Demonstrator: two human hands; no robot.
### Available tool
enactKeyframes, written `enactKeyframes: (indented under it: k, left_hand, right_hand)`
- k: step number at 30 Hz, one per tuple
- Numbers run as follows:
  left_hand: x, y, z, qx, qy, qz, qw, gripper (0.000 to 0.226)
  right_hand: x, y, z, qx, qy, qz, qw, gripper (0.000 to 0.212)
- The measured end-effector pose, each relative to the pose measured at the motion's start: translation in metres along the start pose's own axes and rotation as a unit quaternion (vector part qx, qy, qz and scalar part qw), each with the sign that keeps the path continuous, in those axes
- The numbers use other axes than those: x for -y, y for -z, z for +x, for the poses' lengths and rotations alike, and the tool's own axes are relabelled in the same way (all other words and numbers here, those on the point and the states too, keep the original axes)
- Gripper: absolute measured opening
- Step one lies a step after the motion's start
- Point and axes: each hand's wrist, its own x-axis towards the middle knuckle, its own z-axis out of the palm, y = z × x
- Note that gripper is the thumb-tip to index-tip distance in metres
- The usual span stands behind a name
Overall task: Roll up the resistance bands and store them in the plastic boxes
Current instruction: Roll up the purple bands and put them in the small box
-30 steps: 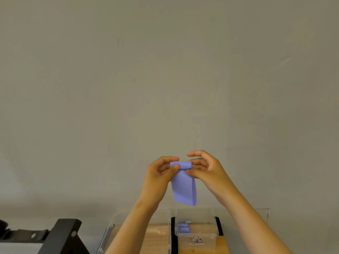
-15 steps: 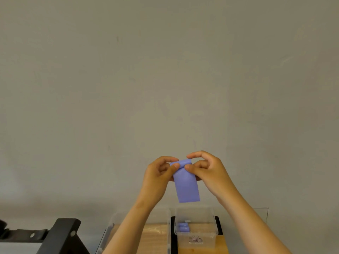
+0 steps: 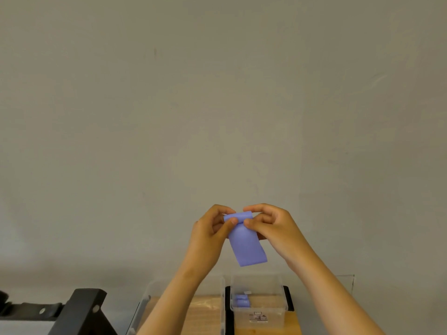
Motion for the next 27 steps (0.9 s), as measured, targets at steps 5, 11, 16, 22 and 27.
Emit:
enactKeyframes:
  k: [5, 11, 16, 22, 27]
  left_hand:
    - [-0.002, 0.001, -0.001, 0.005, -0.010, -0.022, 1.000, 0.013]
    - [-0.005, 0.004, -0.005, 0.043, 0.083, -0.137, 0.986, 0.019]
    - [-0.001, 0.003, -0.003, 0.019, 0.083, -0.104, 0.991, 0.012]
    - [0.000, 0.003, -0.003, 0.005, 0.033, -0.074, 0.997, 0.019]
    - [0.003, 0.002, -0.009, 0.033, 0.085, -0.130, 0.987, 0.029]
  right_hand:
    - [0.002, -0.001, 0.001, -0.009, 0.009, 0.015, 1.000, 0.007]
    - [-0.001, -0.001, 0.002, -0.007, 0.043, 0.018, 0.999, 0.015]
    - [-0.004, -0.003, -0.002, -0.011, 0.064, -0.015, 0.998, 0.028]
    - [-0.008, -0.006, -0.002, -0.009, 0.028, 0.002, 1.000, 0.024]
    - [-0.007, -0.006, -0.002, -0.031, 0.072, -0.026, 0.997, 0.018]
